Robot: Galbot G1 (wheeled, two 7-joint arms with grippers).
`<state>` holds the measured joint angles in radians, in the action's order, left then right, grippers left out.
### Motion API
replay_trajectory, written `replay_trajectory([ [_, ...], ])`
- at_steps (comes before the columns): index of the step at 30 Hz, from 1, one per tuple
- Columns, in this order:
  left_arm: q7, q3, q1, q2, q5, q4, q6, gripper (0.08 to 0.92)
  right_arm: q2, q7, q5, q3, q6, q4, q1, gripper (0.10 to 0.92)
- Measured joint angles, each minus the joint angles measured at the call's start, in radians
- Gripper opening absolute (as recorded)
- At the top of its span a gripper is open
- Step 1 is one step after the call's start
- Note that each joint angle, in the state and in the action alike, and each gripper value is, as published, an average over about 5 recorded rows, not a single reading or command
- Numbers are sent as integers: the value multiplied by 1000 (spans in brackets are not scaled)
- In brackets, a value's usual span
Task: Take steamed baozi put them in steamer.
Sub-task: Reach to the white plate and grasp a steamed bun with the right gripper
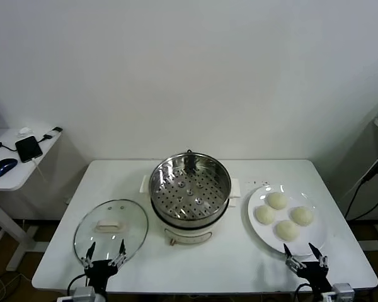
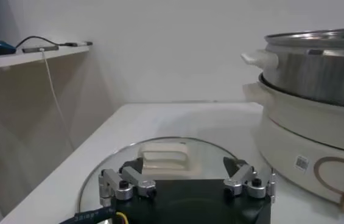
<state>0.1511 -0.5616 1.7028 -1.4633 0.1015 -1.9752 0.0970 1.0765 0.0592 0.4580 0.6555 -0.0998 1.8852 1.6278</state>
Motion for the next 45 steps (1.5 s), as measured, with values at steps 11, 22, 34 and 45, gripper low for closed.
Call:
replay_trajectory([
  [11, -1, 12, -18, 11, 8, 7, 3, 823, -219, -116, -47, -130, -149, -145, -362, 823],
  [22, -2, 19, -32, 25, 21, 26, 0, 823, -533, -672, -196, -707, -37, -438, -1017, 823],
  [34, -2, 22, -31, 34, 23, 47, -19, 823, -519, -1128, -273, -1484, 112, -731, -1748, 823],
  [45, -2, 23, -43, 29, 24, 67, -27, 823, -373, -1188, -264, -1794, 84, -913, -1923, 823],
])
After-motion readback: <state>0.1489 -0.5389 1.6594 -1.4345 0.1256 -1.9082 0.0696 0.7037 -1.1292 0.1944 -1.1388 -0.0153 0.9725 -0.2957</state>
